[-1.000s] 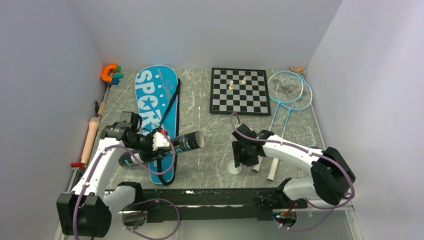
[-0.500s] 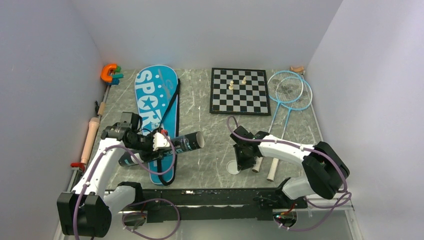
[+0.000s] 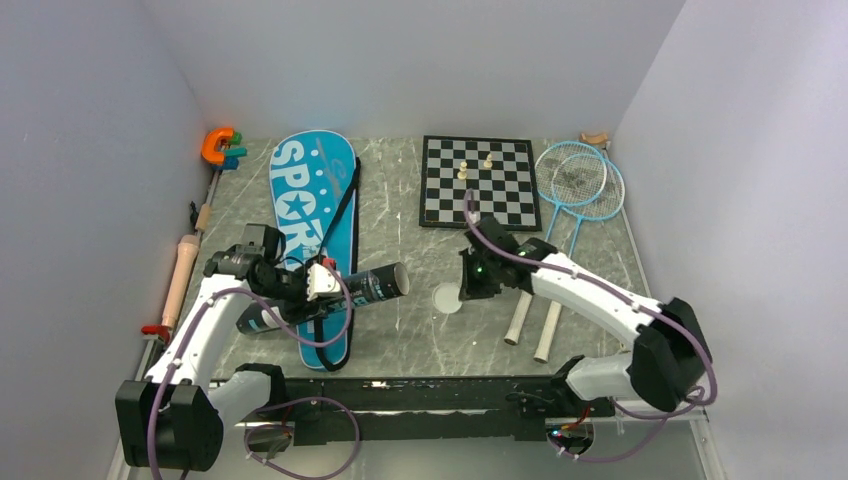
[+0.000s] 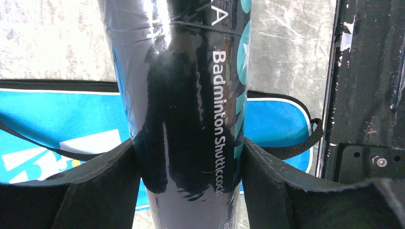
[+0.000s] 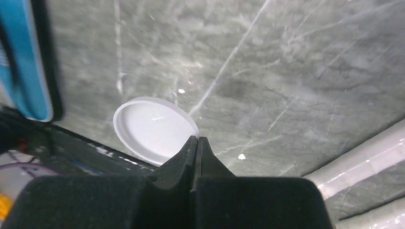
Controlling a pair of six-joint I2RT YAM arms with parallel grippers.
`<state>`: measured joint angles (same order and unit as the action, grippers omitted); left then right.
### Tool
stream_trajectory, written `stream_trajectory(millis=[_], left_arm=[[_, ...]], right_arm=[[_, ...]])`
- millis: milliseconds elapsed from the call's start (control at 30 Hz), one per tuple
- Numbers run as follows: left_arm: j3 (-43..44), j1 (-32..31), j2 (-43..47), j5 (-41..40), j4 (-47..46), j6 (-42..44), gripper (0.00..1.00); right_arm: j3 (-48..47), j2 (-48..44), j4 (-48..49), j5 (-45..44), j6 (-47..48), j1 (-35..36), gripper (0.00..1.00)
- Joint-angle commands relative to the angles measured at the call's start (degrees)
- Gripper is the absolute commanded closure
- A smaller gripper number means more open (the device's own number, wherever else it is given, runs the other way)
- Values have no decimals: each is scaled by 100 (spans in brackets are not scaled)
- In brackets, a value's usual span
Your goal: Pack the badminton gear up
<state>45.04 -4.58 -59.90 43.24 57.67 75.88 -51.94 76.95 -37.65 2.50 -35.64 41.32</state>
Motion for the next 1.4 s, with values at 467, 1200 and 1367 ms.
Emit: stream_trajectory(millis=[467, 1200, 1367], left_arm=[[11, -13, 37, 418, 157, 327, 100], [137, -34, -6, 501, 209, 323, 100], [132, -51, 12, 503, 252, 369, 100]], right_arm=[[187, -1154, 2225, 3795, 242, -1094, 100], [-542, -58, 2245, 3474, 417, -424, 100], [-536, 16, 2248, 3457, 432, -415, 100]])
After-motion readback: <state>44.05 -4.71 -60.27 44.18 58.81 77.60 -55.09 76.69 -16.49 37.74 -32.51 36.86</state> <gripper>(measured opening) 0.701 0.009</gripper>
